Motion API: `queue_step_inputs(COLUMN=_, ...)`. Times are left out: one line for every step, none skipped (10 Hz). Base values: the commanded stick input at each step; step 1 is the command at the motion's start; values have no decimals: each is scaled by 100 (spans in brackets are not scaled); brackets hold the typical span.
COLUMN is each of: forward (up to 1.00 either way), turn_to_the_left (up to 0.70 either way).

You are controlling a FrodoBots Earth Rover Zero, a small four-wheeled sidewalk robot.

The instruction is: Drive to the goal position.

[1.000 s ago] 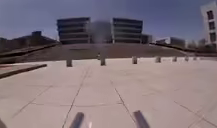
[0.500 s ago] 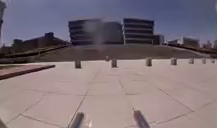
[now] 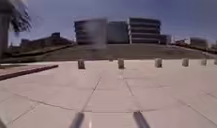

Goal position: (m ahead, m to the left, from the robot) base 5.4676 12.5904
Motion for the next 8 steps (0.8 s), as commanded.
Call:
queue_step_inputs(forward=100, turn_to_the_left=0)
queue_step_inputs(forward=100, turn_to_the_left=0)
queue_step_inputs(forward=100, turn_to_the_left=0)
queue_step_inputs(forward=100, turn_to_the_left=0)
queue_step_inputs(forward=100, turn_to_the_left=0)
queue_step_inputs(forward=100, turn_to_the_left=0)
queue_step_inputs(forward=100, turn_to_the_left=0)
queue_step_inputs(forward=100, turn_to_the_left=0)
